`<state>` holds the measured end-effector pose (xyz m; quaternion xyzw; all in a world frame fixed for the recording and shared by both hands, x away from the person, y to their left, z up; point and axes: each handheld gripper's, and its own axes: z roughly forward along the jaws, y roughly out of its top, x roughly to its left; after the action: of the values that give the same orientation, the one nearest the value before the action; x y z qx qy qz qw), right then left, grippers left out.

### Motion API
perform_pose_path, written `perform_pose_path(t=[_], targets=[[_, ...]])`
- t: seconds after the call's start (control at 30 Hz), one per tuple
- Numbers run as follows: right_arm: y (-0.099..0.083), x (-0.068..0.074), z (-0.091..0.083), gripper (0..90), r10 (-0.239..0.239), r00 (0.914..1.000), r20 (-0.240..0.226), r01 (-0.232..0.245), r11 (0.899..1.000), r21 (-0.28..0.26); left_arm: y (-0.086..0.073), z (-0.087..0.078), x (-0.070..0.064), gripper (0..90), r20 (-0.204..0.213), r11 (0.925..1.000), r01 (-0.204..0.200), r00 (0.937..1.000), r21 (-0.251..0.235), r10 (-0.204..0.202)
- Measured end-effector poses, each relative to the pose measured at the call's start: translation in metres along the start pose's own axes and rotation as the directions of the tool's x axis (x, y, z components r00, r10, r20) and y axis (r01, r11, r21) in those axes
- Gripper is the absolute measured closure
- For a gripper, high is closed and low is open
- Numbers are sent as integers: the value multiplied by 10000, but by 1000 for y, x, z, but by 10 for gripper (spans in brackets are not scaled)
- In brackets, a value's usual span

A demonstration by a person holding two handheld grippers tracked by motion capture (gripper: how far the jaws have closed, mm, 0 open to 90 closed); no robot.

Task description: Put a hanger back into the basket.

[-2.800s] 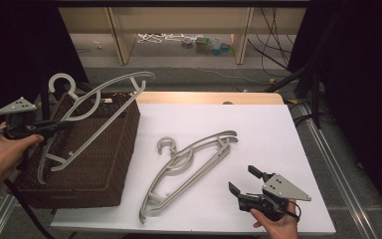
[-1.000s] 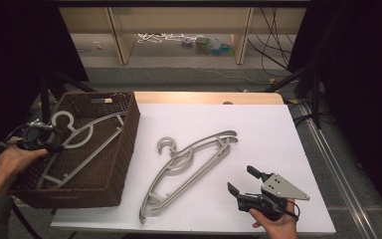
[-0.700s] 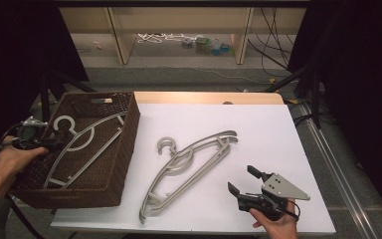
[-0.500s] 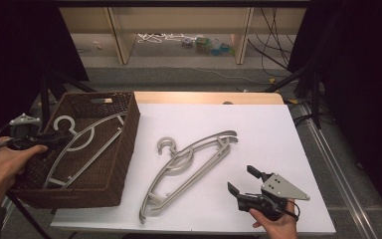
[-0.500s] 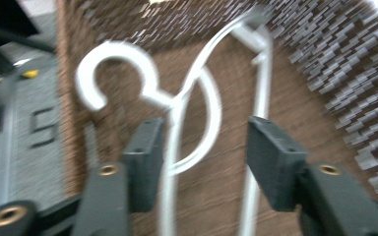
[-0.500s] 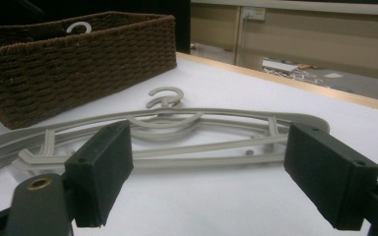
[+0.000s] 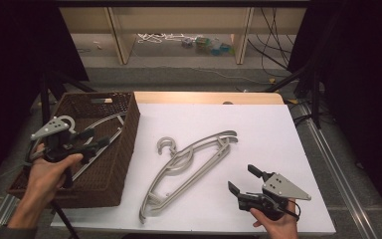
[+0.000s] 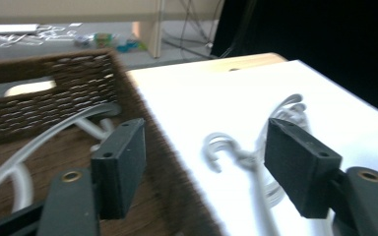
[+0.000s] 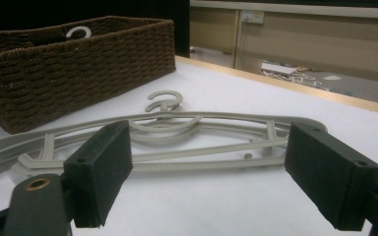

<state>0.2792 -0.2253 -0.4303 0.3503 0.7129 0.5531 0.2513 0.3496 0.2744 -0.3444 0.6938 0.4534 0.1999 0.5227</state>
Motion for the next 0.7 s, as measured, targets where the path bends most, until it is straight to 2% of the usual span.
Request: perform_pose_path(t=[0.03,0.07,0.1,0.13,0.2,0.23,0.4,0.47,0.57,0.7], targets=[[0,-1,0,188,-145,9999,7,145,9998,-109,-2,4,-10,279,252,9998,30,9997,-187,-25],[0,-1,0,188,-145,9999,7,145,9998,-109,-2,4,-10,275,252,9998,30,9997,-187,-25],[1,-2,-1,186,-149,9999,21,149,9999,-19,-4,7,-20,267,446,9993,-26,9990,-361,42],[1,-2,-1,186,-149,9999,21,149,9999,-19,-4,7,-20,257,446,9993,-26,9990,-361,42],[0,-4,0,180,-124,9999,-30,124,9999,-71,-9,13,-34,241,709,9993,-257,9971,-265,276],[0,-4,0,180,-124,9999,-30,124,9999,-71,-9,13,-34,235,709,9993,-257,9971,-265,276],[-1,-6,0,167,-39,10000,83,41,9997,-244,-21,21,-62,220,1288,9971,-143,9914,-744,238],[0,-6,0,161,-21,10000,49,22,9997,-228,-29,29,-75,210,1388,9946,-602,9877,-850,717],[0,-6,0,159,-67,10000,48,68,9997,-239,-38,35,-81,205,1576,9929,-616,9845,-1021,772],[1,-6,-1,157,-34,10000,36,36,9995,-307,-48,39,-82,193,1471,9908,-661,9856,-1180,832]])
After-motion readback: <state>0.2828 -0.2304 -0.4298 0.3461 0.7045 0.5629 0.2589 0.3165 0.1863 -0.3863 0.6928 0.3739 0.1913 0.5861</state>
